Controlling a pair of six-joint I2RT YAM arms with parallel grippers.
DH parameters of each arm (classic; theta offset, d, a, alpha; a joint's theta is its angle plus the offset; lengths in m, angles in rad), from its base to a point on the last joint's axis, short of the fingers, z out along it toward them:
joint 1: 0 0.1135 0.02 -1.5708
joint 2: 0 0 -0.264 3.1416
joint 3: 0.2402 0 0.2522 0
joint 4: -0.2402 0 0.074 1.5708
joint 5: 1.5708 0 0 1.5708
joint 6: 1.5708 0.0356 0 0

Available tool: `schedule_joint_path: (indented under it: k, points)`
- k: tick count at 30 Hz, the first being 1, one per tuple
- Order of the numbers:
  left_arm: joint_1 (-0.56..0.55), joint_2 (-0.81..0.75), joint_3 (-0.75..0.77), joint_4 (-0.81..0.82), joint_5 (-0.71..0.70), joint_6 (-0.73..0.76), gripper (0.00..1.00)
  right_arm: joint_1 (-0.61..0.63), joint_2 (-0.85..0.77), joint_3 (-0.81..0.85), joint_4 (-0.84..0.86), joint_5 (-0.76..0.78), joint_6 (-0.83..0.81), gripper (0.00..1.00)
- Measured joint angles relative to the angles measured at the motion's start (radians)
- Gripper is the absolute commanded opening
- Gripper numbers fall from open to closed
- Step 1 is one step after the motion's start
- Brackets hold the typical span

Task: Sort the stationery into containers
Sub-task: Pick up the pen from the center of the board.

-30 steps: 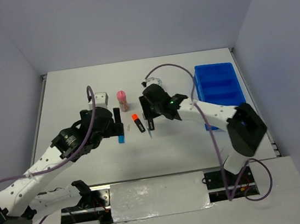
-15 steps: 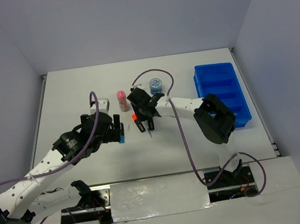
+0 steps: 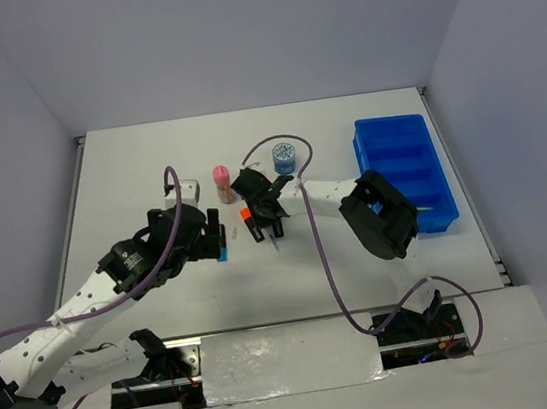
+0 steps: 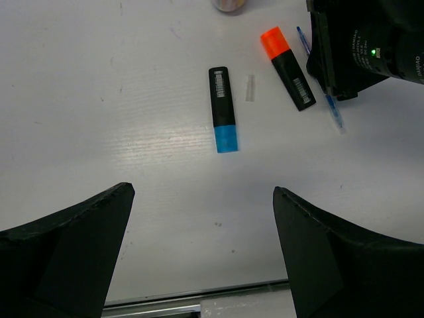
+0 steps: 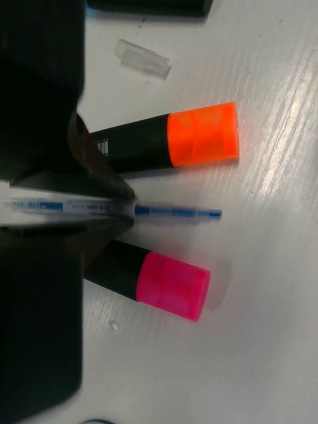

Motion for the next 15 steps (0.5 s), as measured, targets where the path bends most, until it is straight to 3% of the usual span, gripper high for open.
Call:
schedule_joint_path:
  k: [3,10,15]
  points:
    - [0.001,0.038,0.003,0.0,-0.004,-0.024,0.99,0.0,0.0,0.0,0.001,0.001,0.009,0.03]
    - [0.003,0.23,0.003,0.116,0.056,-0.078,0.97,0.0,-0.055,-0.075,0.036,-0.005,0.032,0.0]
    - [0.004,0.42,0.014,0.199,0.113,-0.08,0.89,0.0,-0.268,-0.219,0.015,-0.006,0.041,0.0]
